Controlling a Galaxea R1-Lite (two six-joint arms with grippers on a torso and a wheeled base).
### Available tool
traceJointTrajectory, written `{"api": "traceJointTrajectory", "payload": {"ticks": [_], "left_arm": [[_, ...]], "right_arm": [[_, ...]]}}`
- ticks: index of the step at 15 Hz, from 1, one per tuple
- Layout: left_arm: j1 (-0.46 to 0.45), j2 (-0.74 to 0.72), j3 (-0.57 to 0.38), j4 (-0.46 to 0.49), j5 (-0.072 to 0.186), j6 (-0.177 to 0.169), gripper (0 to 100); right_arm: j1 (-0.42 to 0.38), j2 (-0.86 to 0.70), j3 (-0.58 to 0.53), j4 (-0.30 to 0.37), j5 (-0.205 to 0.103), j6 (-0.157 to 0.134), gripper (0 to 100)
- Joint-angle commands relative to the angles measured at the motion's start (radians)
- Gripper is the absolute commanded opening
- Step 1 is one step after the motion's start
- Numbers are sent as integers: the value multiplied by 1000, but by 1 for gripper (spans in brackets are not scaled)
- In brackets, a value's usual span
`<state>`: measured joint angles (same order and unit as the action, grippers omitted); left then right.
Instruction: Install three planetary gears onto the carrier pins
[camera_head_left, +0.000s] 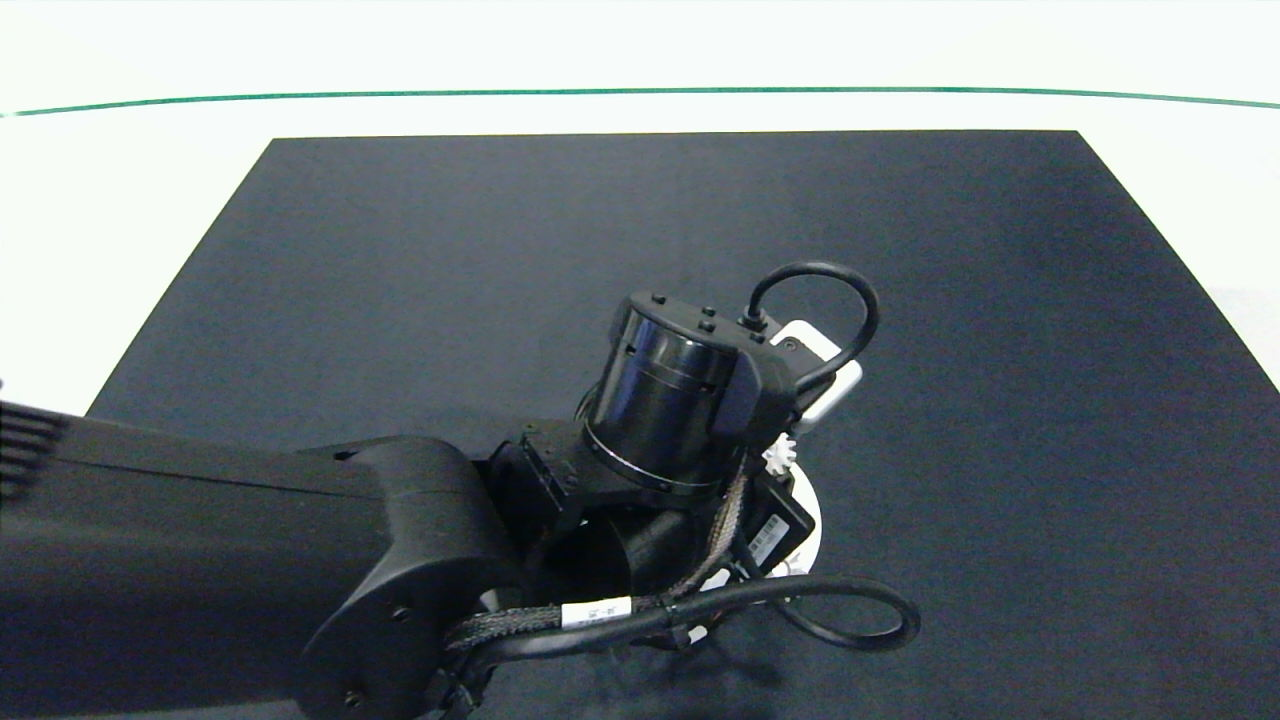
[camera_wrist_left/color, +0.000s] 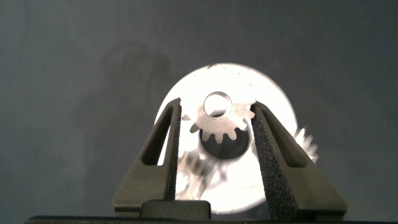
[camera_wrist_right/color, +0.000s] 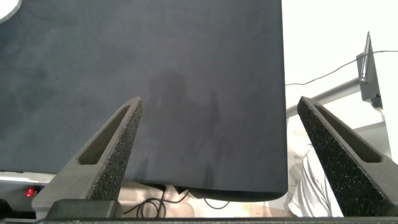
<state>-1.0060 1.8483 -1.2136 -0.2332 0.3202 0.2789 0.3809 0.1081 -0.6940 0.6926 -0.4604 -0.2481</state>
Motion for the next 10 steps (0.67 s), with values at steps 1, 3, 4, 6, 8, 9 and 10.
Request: {"api": "traceJointTrajectory", "payload": {"ticks": [1, 3, 4, 6, 8, 9, 10], "left_arm": [[-6, 49, -72, 49, 2, 3, 0], [-3, 60, -126, 91, 2, 3, 0], [0, 77, -149, 91, 2, 3, 0], [7, 104, -178, 91, 2, 5, 0], [18, 123, -182, 89, 2, 5, 0], [17, 126, -182, 89, 2, 3, 0], [17, 127, -184, 89, 2, 3, 0]], "right_arm": [[1, 4, -12, 4, -3, -2, 100], [0, 8, -12, 4, -3, -2, 100], [0, 12, -13, 2, -3, -2, 100], [0, 10, -13, 2, -3, -3, 100], [1, 10, -19, 2, -3, -3, 100], [1, 13, -24, 2, -3, -3, 100], [1, 16, -24, 2, -3, -3, 100]]}}
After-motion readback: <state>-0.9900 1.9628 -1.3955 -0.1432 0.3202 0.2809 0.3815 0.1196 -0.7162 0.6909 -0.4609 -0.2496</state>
